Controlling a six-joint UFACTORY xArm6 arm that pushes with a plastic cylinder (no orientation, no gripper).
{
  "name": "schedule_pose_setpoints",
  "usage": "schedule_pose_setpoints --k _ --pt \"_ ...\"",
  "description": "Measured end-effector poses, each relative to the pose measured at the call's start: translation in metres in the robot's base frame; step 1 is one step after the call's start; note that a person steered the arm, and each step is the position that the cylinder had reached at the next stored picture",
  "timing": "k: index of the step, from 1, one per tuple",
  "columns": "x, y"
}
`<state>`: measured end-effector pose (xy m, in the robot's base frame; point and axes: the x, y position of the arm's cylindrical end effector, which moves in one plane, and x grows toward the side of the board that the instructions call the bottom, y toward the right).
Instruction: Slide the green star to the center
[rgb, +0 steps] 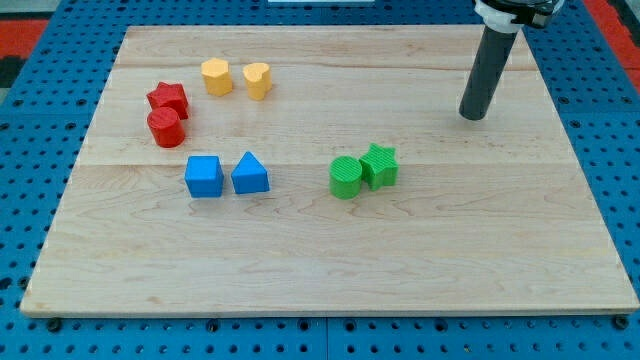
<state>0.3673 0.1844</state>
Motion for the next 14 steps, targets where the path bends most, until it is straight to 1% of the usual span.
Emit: schedule_pose_setpoints --k 5,6,7,8,9,10,11,12,13,14 --pt "-0.008 0.0" --pt "0.009 0.047" --pt "0.067 0.065" --pt "0.116 0.002" --pt "0.107 -0.088" --pt "0.07 -0.107" --pt "0.043 -0.142" --pt "0.062 -0.087" --pt "0.068 -0.074" --pt "0.091 -0.108"
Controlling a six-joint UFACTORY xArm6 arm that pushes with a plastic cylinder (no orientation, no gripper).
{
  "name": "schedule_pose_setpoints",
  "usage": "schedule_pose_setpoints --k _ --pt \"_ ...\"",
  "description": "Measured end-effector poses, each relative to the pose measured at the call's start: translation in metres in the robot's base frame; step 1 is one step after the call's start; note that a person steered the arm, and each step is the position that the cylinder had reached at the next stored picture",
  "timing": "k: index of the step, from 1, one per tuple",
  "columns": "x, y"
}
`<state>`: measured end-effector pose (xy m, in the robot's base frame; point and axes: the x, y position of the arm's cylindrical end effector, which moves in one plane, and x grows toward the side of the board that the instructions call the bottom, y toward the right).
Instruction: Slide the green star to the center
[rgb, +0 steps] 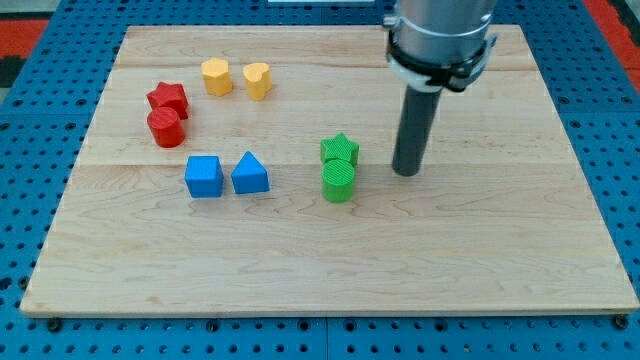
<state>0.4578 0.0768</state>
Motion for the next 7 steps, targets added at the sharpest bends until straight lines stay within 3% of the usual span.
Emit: schedule_pose_setpoints --k 2,4,6,7 --pt "0.001 -0.101" --pt "-0.058 -0.097" --pt "-0.071 -0.062" --pt "-0.101 -0.062"
